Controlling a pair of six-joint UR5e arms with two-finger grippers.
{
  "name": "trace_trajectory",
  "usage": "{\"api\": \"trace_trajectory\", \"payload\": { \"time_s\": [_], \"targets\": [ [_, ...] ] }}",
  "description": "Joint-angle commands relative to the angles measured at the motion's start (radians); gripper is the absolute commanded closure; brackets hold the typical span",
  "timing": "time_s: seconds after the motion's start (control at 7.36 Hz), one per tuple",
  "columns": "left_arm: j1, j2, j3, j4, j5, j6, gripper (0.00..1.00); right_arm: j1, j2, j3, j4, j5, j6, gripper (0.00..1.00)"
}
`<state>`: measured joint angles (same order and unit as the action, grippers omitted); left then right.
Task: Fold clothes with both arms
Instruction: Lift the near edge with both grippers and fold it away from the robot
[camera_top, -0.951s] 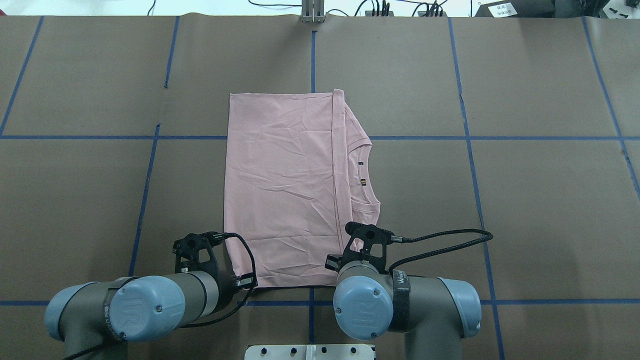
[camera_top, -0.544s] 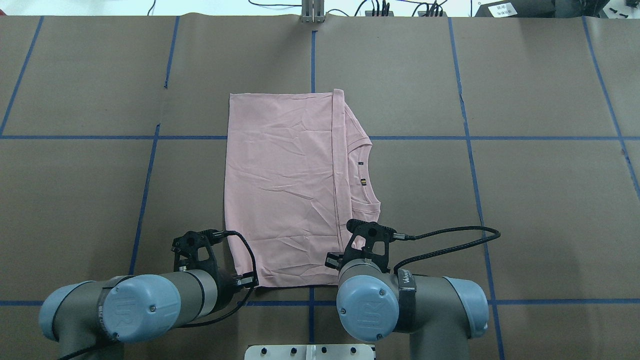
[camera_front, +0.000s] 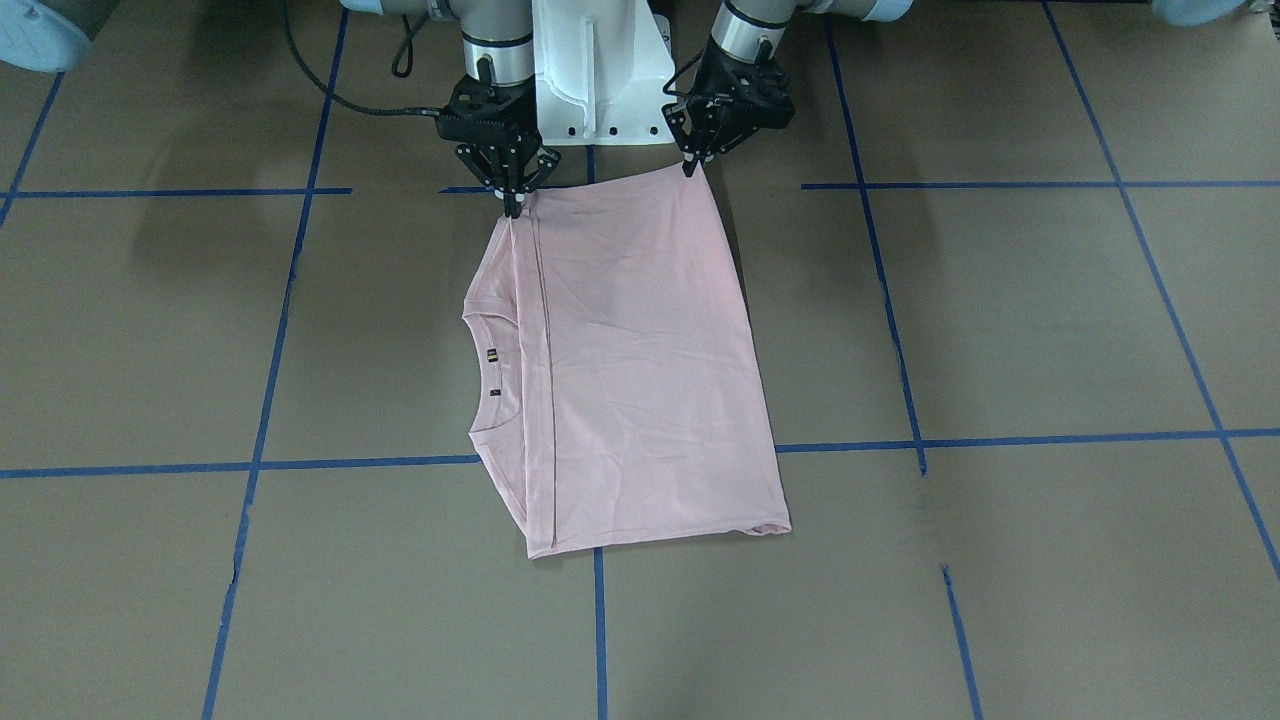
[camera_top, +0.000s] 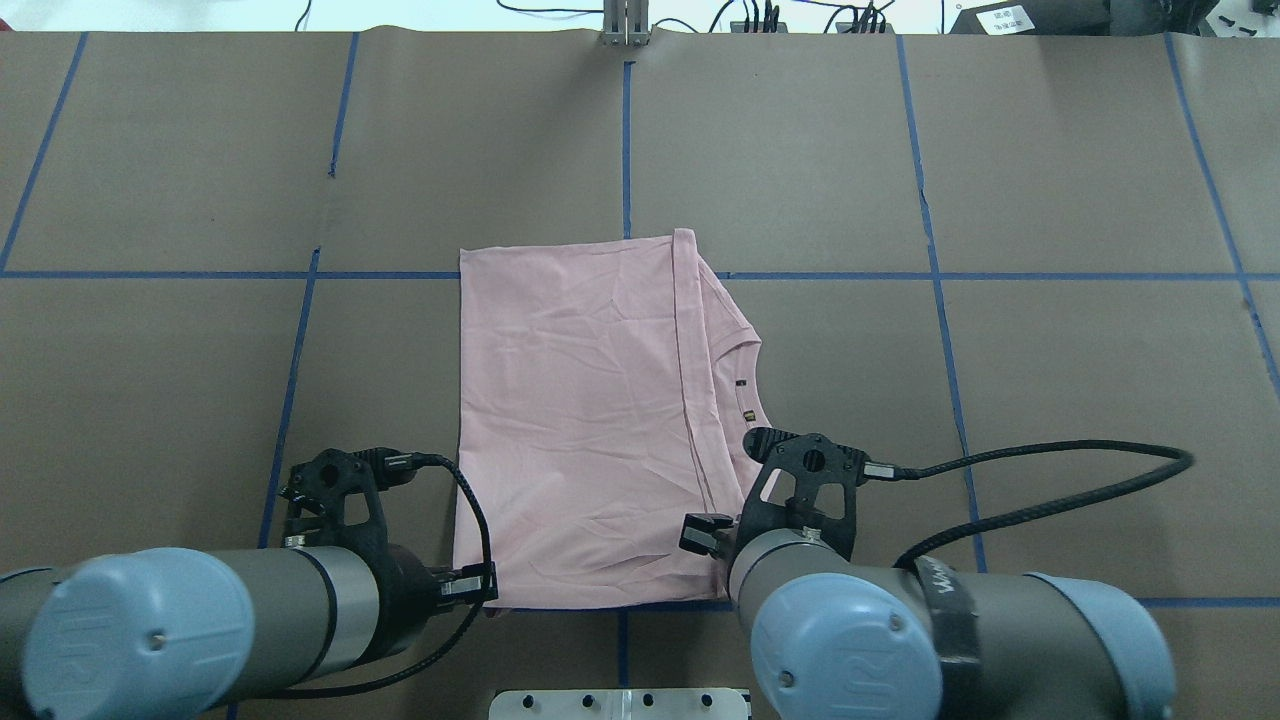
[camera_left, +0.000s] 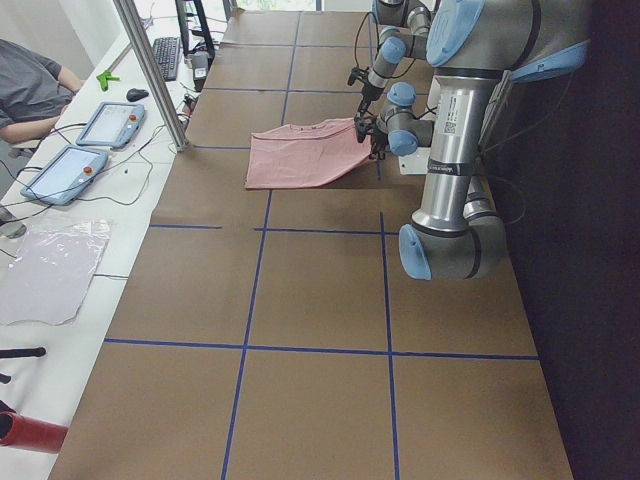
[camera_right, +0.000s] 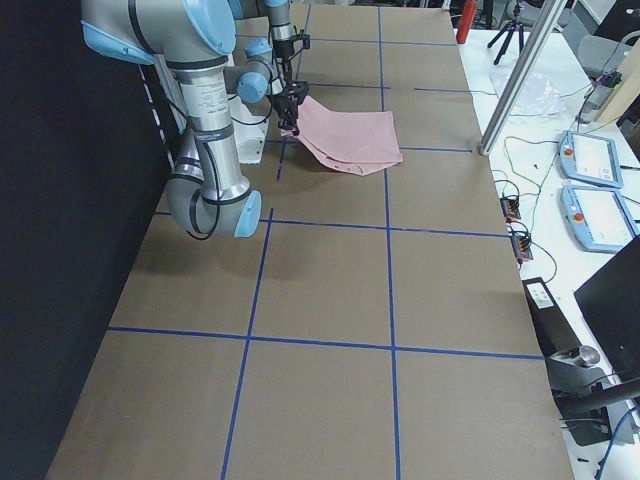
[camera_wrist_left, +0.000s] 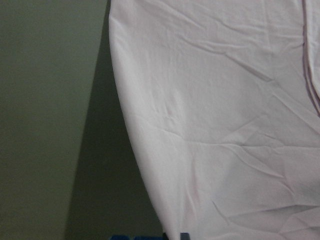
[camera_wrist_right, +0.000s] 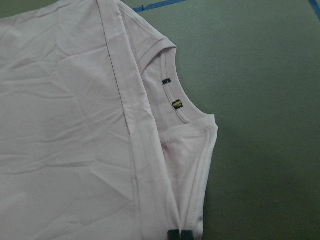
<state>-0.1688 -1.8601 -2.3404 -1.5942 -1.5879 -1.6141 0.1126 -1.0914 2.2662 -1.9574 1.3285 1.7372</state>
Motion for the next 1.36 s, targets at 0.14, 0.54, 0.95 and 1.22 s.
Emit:
{"api": "trace_trajectory", "payload": {
  "time_s": [0.14,0.54,0.95,1.22],
  "targets": [
    [-0.003,-0.1,-0.108,0.224,-0.035,0.002,1.0,-0.025,0.011,0.121,-0.14,0.009,0.007,1.0],
    [-0.111,-0.143,0.004,0.221,-0.034,0.146,1.0,0.042,0.08,-0.011,-0.101,0.009,-0.019,1.0],
    [-0.216,-0.176,0.119,0.171,-0.04,0.238,1.0,0.223,0.1,-0.244,0.136,0.09,-0.123,1.0],
    [-0.296,-0.204,0.304,0.013,-0.041,0.278,1.0,0.295,0.16,-0.412,0.23,0.103,-0.168,1.0]
  ]
}}
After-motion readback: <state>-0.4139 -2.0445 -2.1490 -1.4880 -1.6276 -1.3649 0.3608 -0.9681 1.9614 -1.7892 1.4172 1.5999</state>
